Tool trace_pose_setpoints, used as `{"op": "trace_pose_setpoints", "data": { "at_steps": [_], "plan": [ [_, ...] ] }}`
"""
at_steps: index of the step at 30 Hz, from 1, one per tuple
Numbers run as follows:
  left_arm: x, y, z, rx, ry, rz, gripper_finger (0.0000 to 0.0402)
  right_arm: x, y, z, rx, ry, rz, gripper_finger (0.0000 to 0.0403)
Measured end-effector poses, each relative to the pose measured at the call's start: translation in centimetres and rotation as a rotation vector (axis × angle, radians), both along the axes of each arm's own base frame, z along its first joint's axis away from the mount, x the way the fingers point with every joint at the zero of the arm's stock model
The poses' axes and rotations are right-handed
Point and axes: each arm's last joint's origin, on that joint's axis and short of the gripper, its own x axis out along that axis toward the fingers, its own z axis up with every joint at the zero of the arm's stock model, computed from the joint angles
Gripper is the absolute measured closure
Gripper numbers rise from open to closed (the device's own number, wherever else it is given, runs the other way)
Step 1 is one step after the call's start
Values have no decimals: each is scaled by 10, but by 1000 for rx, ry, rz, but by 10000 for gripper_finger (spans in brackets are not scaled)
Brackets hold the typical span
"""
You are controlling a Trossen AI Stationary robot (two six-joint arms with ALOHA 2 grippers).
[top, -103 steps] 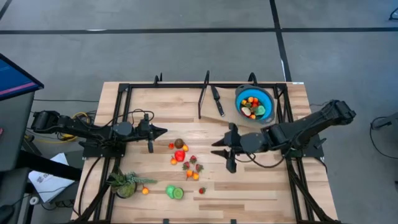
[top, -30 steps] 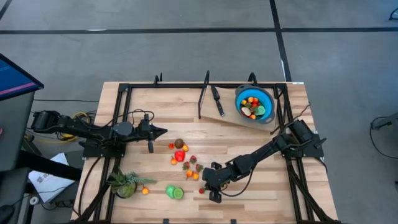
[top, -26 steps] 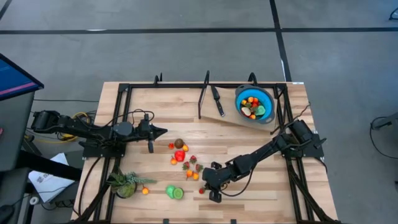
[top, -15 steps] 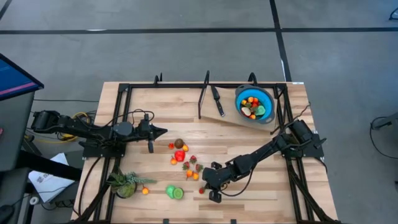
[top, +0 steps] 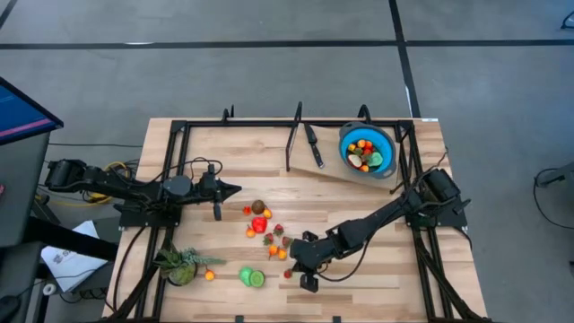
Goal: Pick & Place Fruit
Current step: Put the red strawberry into the blue colander
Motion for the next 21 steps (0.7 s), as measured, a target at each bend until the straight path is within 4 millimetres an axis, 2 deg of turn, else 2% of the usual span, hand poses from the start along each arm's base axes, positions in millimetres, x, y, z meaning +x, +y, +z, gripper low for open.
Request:
{"op": "trace_pose_setpoints", "data": {
  "at_steps": [7,13,17,21],
  "plan": [
    [0,0,0,6,2,-1,401,-4,-17,50,-192,102,-35,402],
    [0,0,0,31,8,-5,401,-16,-45,101,-332,202,-76,403],
    [0,0,0,32,8,-5,401,-34,-69,136,-416,254,-148,403],
    [0,0,0,32,8,-5,401,-58,-92,161,-503,314,-190,403]
  ]
}}
